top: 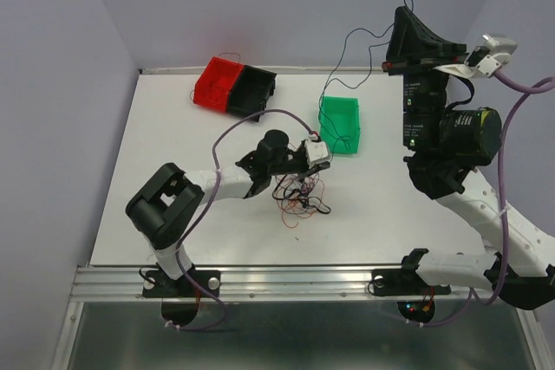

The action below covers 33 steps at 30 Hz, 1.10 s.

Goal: Untangle the cables

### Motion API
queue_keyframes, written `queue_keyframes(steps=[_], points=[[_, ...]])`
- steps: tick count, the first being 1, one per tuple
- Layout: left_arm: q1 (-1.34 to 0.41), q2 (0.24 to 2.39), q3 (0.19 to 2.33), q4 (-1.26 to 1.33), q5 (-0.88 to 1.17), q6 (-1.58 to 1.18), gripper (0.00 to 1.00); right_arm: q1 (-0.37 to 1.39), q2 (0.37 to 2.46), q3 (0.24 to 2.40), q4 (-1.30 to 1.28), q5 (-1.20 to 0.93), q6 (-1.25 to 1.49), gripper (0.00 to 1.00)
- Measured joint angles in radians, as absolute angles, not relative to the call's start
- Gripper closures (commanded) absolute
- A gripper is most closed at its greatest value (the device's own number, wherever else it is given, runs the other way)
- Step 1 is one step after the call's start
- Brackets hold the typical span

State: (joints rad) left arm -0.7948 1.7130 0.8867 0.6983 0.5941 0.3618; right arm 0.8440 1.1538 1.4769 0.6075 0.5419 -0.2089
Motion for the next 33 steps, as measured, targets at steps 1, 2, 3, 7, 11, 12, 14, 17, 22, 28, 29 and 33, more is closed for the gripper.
queue_keyframes(steps=[1,2,3,7,11,12,14,17,22,28,29,33], points=[[-0.795,1.689,0.897,0.67,0.587,0.359,1.0,0.844,1.141,1.448,0.617,0.563,-0.236,0.99],[-0.796,1.666,0.916,0.631,0.579,0.355,1.0,0.844,1.126,1.408,0.641,0.591,-0.265,0.99],[-0.796,1.649,0.931,0.607,0.571,0.351,1.0,0.844,1.111,1.368,0.654,0.614,-0.287,0.99],[-0.796,1.56,1.066,0.452,0.528,0.335,1.0,0.844,1.086,1.224,0.69,0.687,-0.342,1.0],[-0.797,1.464,1.211,0.337,0.49,0.33,1.0,0.843,1.135,1.191,0.636,0.777,-0.382,1.0],[-0.797,1.44,1.242,0.322,0.477,0.33,1.0,0.838,1.15,1.178,0.624,0.802,-0.392,0.99],[-0.797,1.417,1.298,0.291,0.457,0.33,1.0,0.823,1.154,1.135,0.593,0.817,-0.378,0.99],[-0.797,1.423,1.41,0.243,0.414,0.33,1.0,0.786,1.149,1.089,0.502,0.81,-0.316,0.99],[-0.796,1.522,1.587,0.208,0.34,0.306,1.0,0.709,1.106,1.023,0.418,0.731,-0.184,1.0],[-0.791,1.739,1.724,0.187,0.286,0.272,1.0,0.561,1.097,0.941,0.397,0.603,-0.035,0.99],[-0.79,1.777,1.731,0.187,0.278,0.267,1.0,0.542,1.1,0.927,0.396,0.579,-0.009,0.99],[-0.781,1.89,1.734,0.189,0.255,0.248,1.0,0.484,1.115,0.868,0.397,0.504,0.075,0.99]])
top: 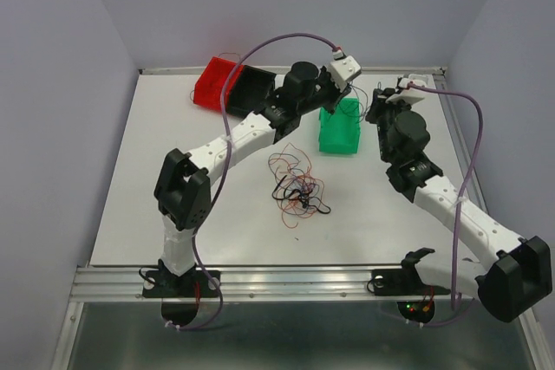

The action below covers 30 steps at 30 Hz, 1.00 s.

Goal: Untangle the cables

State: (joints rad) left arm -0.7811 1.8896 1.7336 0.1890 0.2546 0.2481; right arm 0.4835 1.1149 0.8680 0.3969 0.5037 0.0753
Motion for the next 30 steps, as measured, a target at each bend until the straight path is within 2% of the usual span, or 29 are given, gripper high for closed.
queue_keyframes(steps=[6,14,30], points=[[-0.755,1.99,1.738,0.228,0.259,0.225,1.0,0.426,1.141,0.779,0.447,0.426,0.16,0.99],[-0.707,2.124,1.82,0.274,0.287,0.199,1.0,0.392,1.275,0.666,0.583,0.32,0.253,0.99],[-0.681,2.437,2.032,0.243,0.333,0.124,1.0,0.333,1.637,0.693,0.752,0.263,0.319,0.99]])
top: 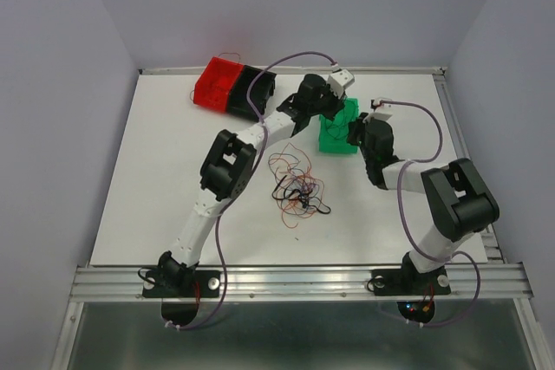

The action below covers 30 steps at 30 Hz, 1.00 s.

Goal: Untangle the cables

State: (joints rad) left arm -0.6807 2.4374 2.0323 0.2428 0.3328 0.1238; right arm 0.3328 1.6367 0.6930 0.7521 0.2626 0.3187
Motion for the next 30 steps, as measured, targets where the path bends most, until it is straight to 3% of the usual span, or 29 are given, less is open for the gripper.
queue_keyframes(steps=[5,7,10,14,17,23,27,30], points=[[-0.681,2.483,2.077,0.234,0.306,0.091,1.0,0.297,1.76,0.76,0.793,0.249,0.342,0.99],[-0.68,2.489,2.085,0.223,0.3,0.088,0.85,0.289,1.793,0.78,0.808,0.245,0.347,1.0],[-0.678,2.489,2.09,0.213,0.292,0.088,0.8,0.283,1.804,0.784,0.828,0.242,0.353,0.99],[-0.679,2.489,2.087,0.204,0.279,0.095,0.63,0.283,1.802,0.785,0.847,0.236,0.355,0.98],[-0.679,2.47,2.054,0.188,0.271,0.099,0.57,0.282,1.795,0.785,0.847,0.231,0.354,0.95],[-0.68,2.426,2.032,0.109,0.249,0.107,0.54,0.283,1.756,0.785,0.855,0.223,0.351,0.9],[-0.682,2.387,2.022,0.061,0.21,0.118,0.43,0.283,1.749,0.785,0.87,0.22,0.347,0.87],[-0.686,2.358,2.022,0.022,0.175,0.134,0.42,0.283,1.749,0.785,0.87,0.216,0.344,0.86]])
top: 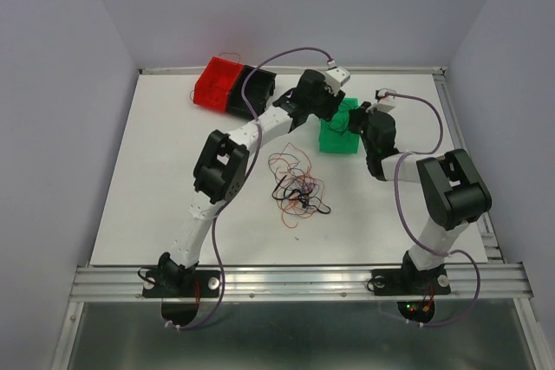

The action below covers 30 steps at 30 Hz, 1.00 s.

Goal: Untangle the cables

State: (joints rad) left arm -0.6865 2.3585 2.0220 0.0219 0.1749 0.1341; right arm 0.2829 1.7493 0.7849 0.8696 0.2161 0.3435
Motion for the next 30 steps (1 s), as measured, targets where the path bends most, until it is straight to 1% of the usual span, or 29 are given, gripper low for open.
queue_keyframes(steps=[2,4,5,6,7,8,10,11,16,22,28,30], points=[[-0.69,2.349,2.031,-0.022,0.155,0.146,0.43,0.283,1.749,0.785,0.87,0.212,0.343,0.8],[-0.693,2.349,2.052,-0.068,0.139,0.156,0.42,0.283,1.749,0.786,0.869,0.208,0.339,0.7],[-0.694,2.349,2.061,-0.095,0.13,0.16,0.41,0.283,1.75,0.787,0.869,0.207,0.34,0.69],[-0.695,2.349,2.071,-0.127,0.118,0.168,0.41,0.283,1.751,0.79,0.869,0.204,0.337,0.65],[-0.695,2.349,2.077,-0.141,0.11,0.174,0.41,0.283,1.753,0.794,0.87,0.201,0.337,0.65],[-0.699,2.349,2.08,-0.161,0.094,0.181,0.41,0.283,1.754,0.797,0.87,0.198,0.335,0.6],[-0.7,2.349,2.082,-0.192,0.075,0.195,0.41,0.283,1.755,0.802,0.871,0.189,0.336,0.57],[-0.701,2.349,2.082,-0.216,0.064,0.206,0.41,0.283,1.755,0.802,0.875,0.183,0.335,0.53],[-0.701,2.349,2.093,-0.297,0.018,0.254,0.41,0.283,1.755,0.802,0.885,0.136,0.326,0.45],[-0.701,2.349,2.095,-0.331,-0.002,0.282,0.41,0.283,1.725,0.754,0.965,0.041,0.261,0.43],[-0.701,2.349,2.1,-0.34,-0.01,0.299,0.41,0.283,1.623,0.624,1.024,-0.017,0.173,0.43],[-0.701,2.349,2.106,-0.343,-0.013,0.303,0.41,0.283,1.573,0.579,1.037,-0.049,0.141,0.41]])
